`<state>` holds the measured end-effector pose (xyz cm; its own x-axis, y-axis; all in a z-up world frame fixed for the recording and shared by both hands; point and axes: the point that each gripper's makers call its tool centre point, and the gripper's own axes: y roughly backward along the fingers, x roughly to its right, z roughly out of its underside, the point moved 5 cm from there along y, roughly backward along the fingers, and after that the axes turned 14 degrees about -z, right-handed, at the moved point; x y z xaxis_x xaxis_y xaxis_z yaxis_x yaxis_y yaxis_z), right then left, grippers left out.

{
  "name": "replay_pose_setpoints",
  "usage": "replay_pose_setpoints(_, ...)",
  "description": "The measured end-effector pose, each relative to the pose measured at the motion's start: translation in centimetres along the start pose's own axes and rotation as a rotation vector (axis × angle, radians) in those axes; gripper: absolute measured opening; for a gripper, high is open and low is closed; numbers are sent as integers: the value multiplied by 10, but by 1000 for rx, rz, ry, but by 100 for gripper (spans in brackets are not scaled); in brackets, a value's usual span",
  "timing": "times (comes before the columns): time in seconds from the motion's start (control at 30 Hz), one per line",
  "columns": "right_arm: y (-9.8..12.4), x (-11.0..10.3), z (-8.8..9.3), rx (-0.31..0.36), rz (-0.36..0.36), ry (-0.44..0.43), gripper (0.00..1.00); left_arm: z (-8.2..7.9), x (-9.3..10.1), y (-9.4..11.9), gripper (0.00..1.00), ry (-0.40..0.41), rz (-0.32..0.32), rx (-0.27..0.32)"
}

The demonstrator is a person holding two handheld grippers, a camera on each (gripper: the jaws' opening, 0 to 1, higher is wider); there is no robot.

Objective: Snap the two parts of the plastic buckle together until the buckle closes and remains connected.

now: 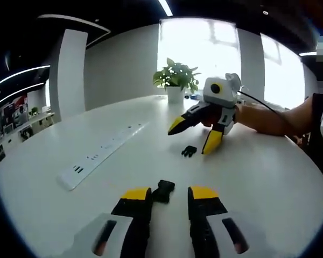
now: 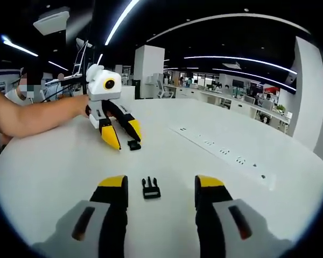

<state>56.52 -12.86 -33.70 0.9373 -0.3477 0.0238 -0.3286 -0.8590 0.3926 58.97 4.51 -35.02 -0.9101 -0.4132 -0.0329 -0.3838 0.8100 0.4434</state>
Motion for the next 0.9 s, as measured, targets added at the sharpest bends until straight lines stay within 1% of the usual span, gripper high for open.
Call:
replay_pose_setpoints(0.17,0,-1,1,2,-6,-2,48,1,-2,0,25,-2,-7,-4)
replay_pose_setpoints(0.27,0,-6,2,-1,-33,0,48,2,-1,0,23,-15,-13,-9)
replay_pose_setpoints(0.33,-1,-8,4,-10,-44,-1,45,2,0,0,22,-17,-13,-10)
replay_pose_setpoints(0.43,-1,-10,7,-15,-50,0,38,2,2,0,22,-19,-15,-8)
replay_pose_setpoints(0.63,0,-13,10,-21,-55,-1,36,4,1,-1,21,-21,-19,-9)
replay_pose_setpoints(0.7,-1,-14,10,-22,-62,1,34,5,2,-1,21,-25,-20,-9)
replay_pose_setpoints(0.77,-2,-17,10,-13,-76,-2,33,5,2,-1,20,-27,-21,-10)
replay_pose_setpoints(0.9,-3,-17,11,-26,-74,-6,29,6,2,0,20,-26,-24,-9)
